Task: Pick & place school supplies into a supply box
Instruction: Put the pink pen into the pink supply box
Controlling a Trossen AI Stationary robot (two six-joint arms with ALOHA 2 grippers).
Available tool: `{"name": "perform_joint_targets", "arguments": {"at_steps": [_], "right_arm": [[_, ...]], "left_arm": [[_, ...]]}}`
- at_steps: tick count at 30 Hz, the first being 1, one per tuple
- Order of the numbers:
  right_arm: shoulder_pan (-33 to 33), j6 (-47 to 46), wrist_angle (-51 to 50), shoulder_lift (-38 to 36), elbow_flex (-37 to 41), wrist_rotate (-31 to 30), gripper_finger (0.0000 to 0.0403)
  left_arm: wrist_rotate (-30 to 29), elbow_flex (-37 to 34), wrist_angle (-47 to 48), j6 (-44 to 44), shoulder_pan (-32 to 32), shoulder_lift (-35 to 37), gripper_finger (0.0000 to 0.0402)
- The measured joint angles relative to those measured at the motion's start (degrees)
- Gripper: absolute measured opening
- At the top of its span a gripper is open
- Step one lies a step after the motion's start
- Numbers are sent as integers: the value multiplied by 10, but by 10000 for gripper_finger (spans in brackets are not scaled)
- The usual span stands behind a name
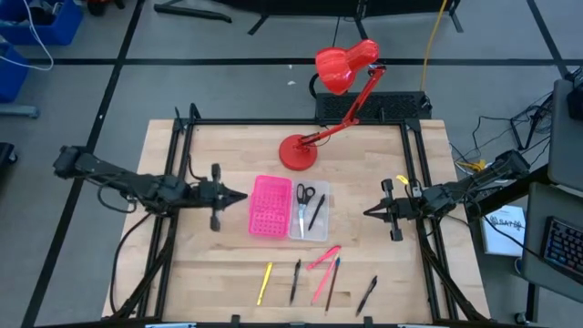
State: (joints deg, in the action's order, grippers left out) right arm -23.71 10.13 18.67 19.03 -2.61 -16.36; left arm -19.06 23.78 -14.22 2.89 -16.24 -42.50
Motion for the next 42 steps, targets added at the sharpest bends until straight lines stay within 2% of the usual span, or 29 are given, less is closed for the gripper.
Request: {"name": "perform_joint_targets", "arguments": {"at_steps": [7, 11, 14, 18, 23, 29, 32, 35, 40, 42], "right_arm": [[0, -18, -3, 7, 0, 0, 0], [0, -9, 3, 14, 0, -18, 0], [0, -31, 3, 14, 0, -45, 0], [1, -52, 3, 16, 0, -46, 0], [0, -51, 3, 20, 0, -77, 0], [1, -83, 1, 43, -8, -95, 0], [-3, -103, -40, 97, -43, -116, 0], [-17, -120, -94, 184, -130, -117, 0], [-44, -151, -270, 400, -333, -117, 0], [-46, -181, -372, 492, -434, -79, 0]], "left_arm": [[129, -2, 98, 44, 103, 123, 4], [199, -2, 172, 34, 152, 178, 3], [214, -27, 186, 35, 154, 215, 2], [199, -88, 185, 55, 156, 257, 3], [275, -167, 113, 71, 155, 309, 3], [273, -205, 84, 51, 155, 342, 7], [242, -213, 67, 15, 155, 339, 21], [227, -214, 65, -5, 155, 336, 34], [190, -214, 59, -16, 155, 335, 43], [184, -214, 45, -31, 155, 335, 43]]}}
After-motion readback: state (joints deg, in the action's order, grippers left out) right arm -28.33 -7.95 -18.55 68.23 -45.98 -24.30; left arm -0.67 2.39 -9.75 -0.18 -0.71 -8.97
